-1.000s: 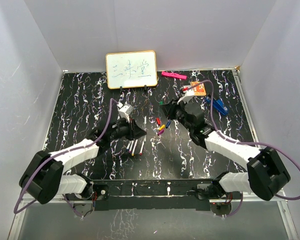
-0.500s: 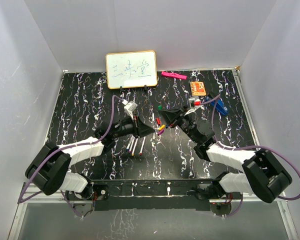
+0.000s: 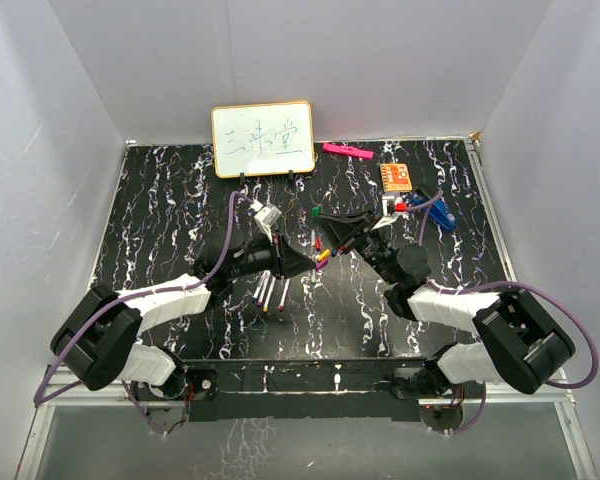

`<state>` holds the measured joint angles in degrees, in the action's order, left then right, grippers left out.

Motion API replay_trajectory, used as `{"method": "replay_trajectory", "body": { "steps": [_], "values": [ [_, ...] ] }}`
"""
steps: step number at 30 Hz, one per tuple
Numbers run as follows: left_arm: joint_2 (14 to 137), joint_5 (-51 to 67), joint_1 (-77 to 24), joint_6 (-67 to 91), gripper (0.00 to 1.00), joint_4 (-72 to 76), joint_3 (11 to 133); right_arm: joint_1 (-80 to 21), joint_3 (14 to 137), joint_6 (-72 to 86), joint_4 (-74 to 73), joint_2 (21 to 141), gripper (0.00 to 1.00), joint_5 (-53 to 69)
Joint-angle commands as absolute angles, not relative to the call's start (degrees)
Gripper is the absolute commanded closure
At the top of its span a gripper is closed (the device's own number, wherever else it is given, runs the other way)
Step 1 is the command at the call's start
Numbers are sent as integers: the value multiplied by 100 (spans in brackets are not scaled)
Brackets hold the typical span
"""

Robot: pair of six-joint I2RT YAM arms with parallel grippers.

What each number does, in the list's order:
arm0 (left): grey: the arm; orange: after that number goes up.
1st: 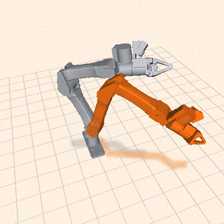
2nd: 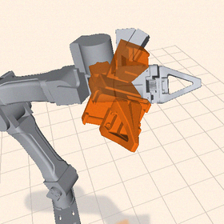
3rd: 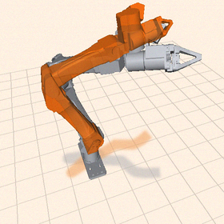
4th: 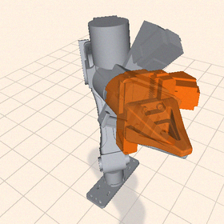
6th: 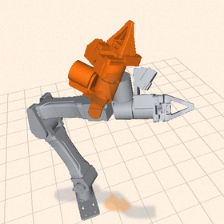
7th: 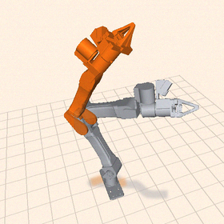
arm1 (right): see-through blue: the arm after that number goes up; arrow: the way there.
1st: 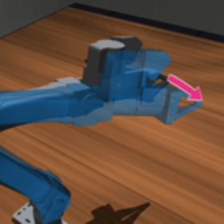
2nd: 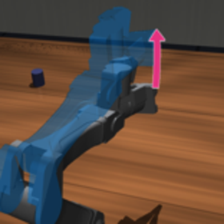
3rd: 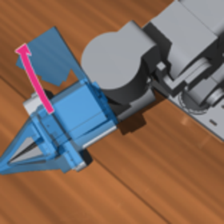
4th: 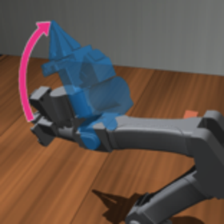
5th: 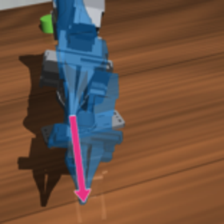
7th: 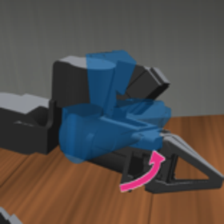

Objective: Insert the pens into the pen caps

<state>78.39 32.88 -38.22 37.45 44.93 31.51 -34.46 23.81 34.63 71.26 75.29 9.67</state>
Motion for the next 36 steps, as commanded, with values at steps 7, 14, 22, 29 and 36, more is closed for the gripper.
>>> {"method": "replay_trajectory", "body": {
  "steps": [7, 14, 22, 29, 36],
  "values": [
    [7514, 3187, -3945, 3384, 100, 4416, 3408, -3471, 2456, 3507, 7555, 7614, 100, 1001],
    [7429, 3108, -3970, 3327, 100, 4424, 3390, -3480, 2462, 3480, 7453, 7688, 100, 1019],
    [7488, 3059, -3990, 3318, 100, 4449, 3373, -3498, 2439, 3448, 7420, 7646, 100, 1020],
    [7494, 3076, -3990, 3322, 100, 4489, 3381, -3513, 2417, 3437, 7418, 7686, 100, 1028],
    [7493, 3072, -4000, 3333, 100, 4516, 3364, -3528, 2395, 3421, 7419, 7716, 100, 1037]
  ]
}}
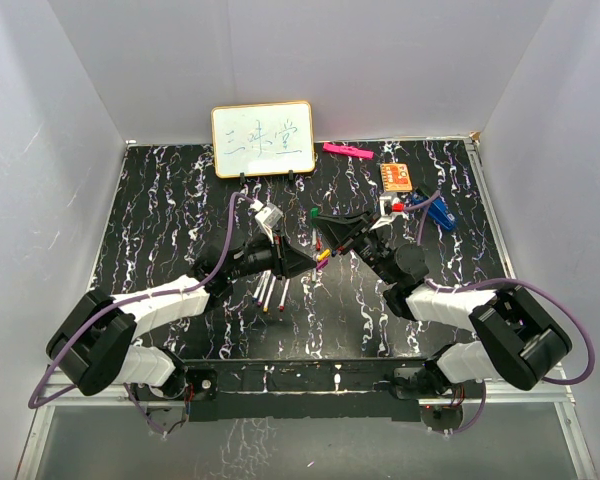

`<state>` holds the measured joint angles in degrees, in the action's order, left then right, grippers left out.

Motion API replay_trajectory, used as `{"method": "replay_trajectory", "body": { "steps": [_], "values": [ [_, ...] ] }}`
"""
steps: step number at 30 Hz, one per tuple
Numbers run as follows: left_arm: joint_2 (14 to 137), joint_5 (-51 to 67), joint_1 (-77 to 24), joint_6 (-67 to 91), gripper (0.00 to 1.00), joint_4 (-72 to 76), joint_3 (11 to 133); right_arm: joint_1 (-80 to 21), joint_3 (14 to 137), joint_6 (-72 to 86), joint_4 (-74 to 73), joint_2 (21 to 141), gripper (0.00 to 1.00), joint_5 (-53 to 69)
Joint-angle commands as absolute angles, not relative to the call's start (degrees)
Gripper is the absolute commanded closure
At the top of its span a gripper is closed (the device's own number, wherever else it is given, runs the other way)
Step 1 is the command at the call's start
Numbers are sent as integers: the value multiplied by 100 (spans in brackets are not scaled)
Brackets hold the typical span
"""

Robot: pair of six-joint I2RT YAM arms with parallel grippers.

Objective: Insert the pens into the pen caps

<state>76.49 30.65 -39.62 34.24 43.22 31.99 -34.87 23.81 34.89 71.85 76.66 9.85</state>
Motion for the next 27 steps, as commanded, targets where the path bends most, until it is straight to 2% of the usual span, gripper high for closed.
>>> {"method": "replay_trajectory", "body": {
  "steps": [1, 27],
  "values": [
    [7489, 3076, -3999, 3338, 100, 4529, 3366, -3533, 2391, 3412, 7424, 7717, 100, 1037],
    [7501, 3137, -3999, 3435, 100, 4610, 3252, -3540, 2401, 3060, 7414, 7572, 100, 963]
  ]
}}
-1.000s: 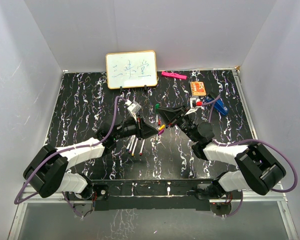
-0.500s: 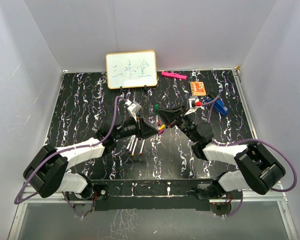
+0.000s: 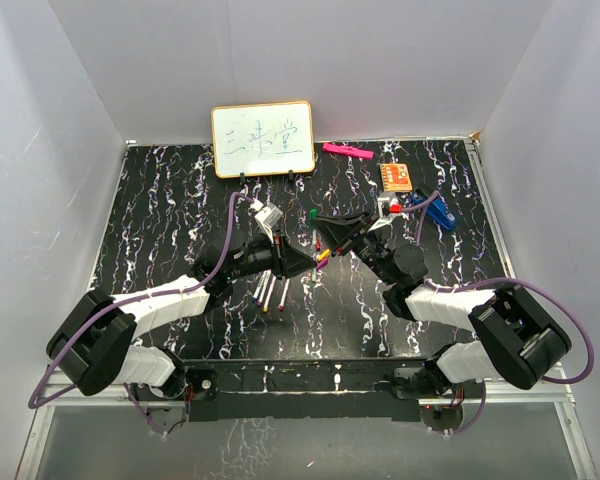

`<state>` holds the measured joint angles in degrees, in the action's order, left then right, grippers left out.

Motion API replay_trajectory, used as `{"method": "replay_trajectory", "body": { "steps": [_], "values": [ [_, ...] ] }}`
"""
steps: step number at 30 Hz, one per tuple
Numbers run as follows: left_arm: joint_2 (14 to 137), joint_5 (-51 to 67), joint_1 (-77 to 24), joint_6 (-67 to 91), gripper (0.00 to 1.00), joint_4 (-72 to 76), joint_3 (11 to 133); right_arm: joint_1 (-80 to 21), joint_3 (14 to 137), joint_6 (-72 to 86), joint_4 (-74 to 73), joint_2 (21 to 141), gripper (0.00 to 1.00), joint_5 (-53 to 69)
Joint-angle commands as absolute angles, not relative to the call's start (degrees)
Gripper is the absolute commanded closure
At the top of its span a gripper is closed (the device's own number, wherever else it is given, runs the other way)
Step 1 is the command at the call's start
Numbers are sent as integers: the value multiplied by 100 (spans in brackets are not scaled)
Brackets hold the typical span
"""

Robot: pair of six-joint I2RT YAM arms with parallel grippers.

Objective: Insert the pens into the pen caps

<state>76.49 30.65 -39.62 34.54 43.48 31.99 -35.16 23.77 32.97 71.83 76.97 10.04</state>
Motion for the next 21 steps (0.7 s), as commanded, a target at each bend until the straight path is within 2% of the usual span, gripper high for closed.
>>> {"method": "replay_trajectory", "body": {
  "steps": [1, 21],
  "values": [
    [7499, 3134, -3999, 3443, 100, 4614, 3244, -3541, 2419, 3037, 7410, 7568, 100, 952],
    [7562, 2991, -4011, 3547, 100, 4841, 3142, -3535, 2494, 3033, 7303, 7547, 100, 1100]
  ]
}}
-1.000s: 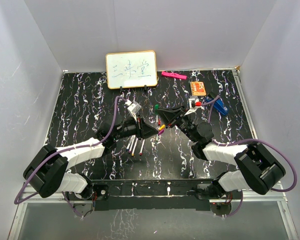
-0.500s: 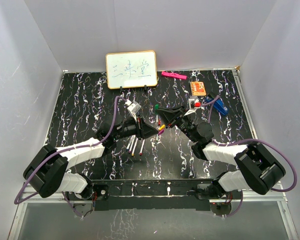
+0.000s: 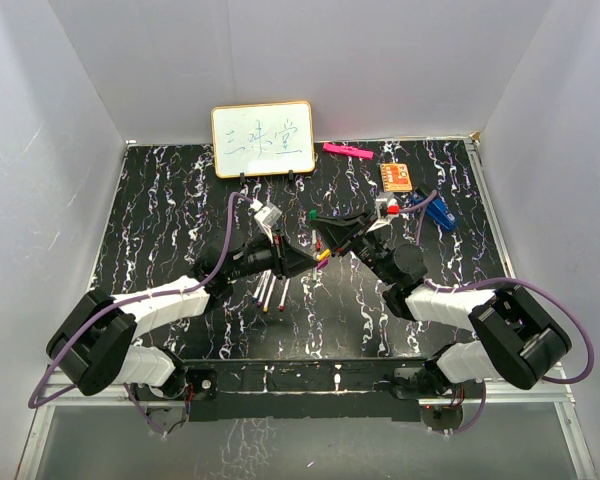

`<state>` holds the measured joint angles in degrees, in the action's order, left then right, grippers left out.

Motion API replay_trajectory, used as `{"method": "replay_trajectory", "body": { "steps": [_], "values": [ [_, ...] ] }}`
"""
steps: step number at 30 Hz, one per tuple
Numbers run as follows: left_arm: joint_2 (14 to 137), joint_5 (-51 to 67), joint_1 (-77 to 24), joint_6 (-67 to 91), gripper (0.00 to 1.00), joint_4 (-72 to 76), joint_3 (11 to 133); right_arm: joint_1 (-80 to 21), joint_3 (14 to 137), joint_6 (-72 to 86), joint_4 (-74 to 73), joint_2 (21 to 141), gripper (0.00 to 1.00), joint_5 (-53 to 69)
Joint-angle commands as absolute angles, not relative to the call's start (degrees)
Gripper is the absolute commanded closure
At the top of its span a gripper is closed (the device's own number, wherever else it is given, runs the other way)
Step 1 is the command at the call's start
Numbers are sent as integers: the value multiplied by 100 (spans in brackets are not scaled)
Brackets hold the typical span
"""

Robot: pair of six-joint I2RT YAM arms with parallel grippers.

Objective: Insert the pens into the pen caps

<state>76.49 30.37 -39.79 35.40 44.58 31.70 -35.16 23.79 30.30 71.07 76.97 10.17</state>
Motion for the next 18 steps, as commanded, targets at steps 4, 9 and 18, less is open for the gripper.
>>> {"method": "replay_trajectory", "body": {
  "steps": [4, 9, 18],
  "values": [
    [7600, 2932, -4013, 3557, 100, 4845, 3177, -3540, 2391, 3116, 7295, 7449, 100, 1144],
    [7633, 2904, -4014, 3581, 100, 4882, 3137, -3541, 2362, 3037, 7143, 7336, 100, 1081],
    [7626, 2866, -4012, 3492, 100, 4890, 3360, -3546, 2283, 3004, 6835, 7380, 100, 1093]
  ]
}}
